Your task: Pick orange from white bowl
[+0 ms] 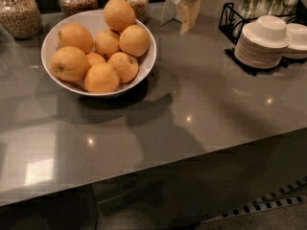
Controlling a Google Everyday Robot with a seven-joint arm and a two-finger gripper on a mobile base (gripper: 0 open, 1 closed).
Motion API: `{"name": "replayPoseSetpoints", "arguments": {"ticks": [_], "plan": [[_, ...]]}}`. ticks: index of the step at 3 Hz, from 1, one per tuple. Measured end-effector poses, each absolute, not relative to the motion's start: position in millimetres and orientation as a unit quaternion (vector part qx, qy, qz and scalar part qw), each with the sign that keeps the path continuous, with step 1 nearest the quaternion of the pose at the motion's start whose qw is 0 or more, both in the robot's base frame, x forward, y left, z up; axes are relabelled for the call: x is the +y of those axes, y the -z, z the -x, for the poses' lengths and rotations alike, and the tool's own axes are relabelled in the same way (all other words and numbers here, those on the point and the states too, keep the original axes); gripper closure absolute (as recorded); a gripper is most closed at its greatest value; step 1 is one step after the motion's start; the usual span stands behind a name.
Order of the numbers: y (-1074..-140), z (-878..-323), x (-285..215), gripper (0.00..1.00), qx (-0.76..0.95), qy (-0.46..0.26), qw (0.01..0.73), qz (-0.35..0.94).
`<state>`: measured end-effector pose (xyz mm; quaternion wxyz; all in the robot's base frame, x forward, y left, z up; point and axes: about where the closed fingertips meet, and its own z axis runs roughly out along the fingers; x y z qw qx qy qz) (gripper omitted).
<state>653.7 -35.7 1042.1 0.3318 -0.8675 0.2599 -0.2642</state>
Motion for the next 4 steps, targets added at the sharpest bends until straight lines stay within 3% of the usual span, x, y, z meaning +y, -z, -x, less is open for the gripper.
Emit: {"name": "replayPoseSetpoints", "arguments": {"ticks": [2,4], "plan": [[-1038,-661,-33,0.0,0.22,0.277,0.324,0.877],[-1029,-703,-9,0.0,0.125,0.274,0.304,0.904]]}}
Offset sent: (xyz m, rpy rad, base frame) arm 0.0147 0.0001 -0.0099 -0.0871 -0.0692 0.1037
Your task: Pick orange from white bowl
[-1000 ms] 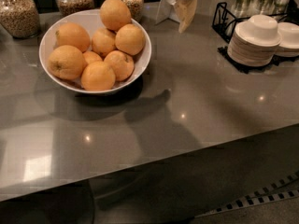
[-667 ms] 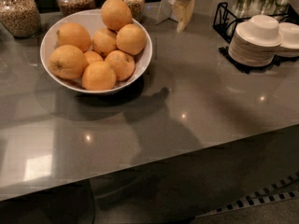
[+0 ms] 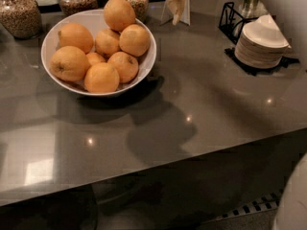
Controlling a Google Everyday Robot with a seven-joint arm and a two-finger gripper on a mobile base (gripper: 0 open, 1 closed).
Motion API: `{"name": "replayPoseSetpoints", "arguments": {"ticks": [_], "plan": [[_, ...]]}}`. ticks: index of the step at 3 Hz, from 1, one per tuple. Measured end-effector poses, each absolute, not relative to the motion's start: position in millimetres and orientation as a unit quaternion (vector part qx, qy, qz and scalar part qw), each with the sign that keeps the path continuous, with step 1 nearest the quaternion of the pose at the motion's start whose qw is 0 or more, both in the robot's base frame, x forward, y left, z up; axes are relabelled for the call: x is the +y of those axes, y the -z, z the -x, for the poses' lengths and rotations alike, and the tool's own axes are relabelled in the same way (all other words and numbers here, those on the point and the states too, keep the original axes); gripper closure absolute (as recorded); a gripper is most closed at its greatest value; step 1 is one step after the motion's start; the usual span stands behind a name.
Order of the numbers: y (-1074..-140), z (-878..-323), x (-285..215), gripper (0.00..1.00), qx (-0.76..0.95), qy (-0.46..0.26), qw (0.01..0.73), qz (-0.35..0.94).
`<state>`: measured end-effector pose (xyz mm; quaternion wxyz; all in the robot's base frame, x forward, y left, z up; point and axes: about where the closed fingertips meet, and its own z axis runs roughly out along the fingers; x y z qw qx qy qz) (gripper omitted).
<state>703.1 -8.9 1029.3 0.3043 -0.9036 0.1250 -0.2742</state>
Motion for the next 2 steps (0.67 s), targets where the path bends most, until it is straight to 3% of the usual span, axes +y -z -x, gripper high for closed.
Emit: {"name": "replayPoseSetpoints", "arguments": {"ticks": [1,2], "plan": [[-1032,-718,9,0.19,0.083,0.269,0.306,0.91],[-1032,-725,24,0.3,0.053,0.259,0.31,0.913]]}}
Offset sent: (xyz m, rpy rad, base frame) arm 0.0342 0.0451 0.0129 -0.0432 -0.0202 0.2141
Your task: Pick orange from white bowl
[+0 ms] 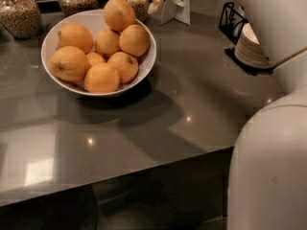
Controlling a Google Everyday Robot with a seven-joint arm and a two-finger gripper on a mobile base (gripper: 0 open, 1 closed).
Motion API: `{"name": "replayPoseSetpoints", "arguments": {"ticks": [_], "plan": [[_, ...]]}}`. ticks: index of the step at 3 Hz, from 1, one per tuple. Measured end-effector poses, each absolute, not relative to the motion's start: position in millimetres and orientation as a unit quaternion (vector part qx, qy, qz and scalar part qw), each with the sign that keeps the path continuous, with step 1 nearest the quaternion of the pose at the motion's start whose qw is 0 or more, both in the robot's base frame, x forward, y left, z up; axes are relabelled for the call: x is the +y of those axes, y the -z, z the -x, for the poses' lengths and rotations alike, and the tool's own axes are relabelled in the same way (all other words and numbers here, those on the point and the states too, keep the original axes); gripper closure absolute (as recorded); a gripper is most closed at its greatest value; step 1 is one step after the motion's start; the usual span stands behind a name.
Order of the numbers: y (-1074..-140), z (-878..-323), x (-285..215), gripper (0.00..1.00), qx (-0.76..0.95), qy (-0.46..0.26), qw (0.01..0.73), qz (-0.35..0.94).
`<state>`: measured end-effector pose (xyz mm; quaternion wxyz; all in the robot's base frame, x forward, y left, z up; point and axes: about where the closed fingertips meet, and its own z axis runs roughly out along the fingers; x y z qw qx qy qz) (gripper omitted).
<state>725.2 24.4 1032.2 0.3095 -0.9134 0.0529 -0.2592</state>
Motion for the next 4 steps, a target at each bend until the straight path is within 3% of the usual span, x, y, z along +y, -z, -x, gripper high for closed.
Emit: {"name": "replayPoseSetpoints", "arguments": {"ticks": [1,2,4], "plan": [[-1028,-726,39,0.36,0.026,0.243,0.311,0.918],[-1025,-728,49,0.33,0.003,0.234,0.309,0.922],[-1017,-732,64,0.37,-0.037,0.225,0.297,0.927]]}}
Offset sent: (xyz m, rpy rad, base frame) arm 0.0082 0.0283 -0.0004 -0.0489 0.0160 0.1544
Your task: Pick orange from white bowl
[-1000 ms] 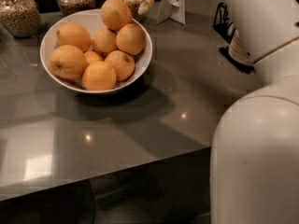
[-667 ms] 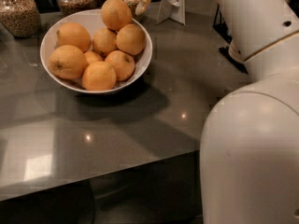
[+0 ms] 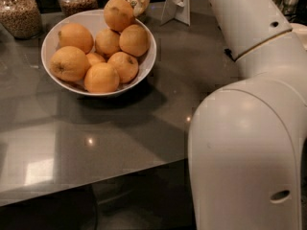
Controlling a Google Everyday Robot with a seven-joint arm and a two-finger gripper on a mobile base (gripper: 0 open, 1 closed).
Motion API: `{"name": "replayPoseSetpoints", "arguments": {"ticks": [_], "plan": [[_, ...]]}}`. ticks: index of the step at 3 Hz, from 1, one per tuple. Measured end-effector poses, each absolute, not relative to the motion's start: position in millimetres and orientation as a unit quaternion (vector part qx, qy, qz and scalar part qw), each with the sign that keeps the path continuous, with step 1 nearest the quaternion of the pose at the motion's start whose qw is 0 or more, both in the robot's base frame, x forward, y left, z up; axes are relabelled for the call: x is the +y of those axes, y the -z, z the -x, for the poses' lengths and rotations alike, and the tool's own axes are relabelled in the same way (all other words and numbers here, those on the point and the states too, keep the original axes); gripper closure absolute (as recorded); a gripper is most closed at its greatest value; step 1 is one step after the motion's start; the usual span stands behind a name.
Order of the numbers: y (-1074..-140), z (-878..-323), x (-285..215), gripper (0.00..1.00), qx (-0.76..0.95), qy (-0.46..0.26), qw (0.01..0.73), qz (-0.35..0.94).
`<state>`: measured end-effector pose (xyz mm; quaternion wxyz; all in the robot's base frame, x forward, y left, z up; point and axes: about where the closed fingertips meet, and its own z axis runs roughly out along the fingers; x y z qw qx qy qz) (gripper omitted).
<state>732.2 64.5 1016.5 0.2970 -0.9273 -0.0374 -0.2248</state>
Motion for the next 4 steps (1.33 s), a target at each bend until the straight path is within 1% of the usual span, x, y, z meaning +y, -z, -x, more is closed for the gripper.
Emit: {"name": "replayPoseSetpoints", "arguments": {"ticks": [2,4], "plan": [[-1004,-734,74,0.33,-0.061,0.212,0.283,0.933],[-984,-732,81,0.35,-0.082,0.191,0.262,0.942]]}}
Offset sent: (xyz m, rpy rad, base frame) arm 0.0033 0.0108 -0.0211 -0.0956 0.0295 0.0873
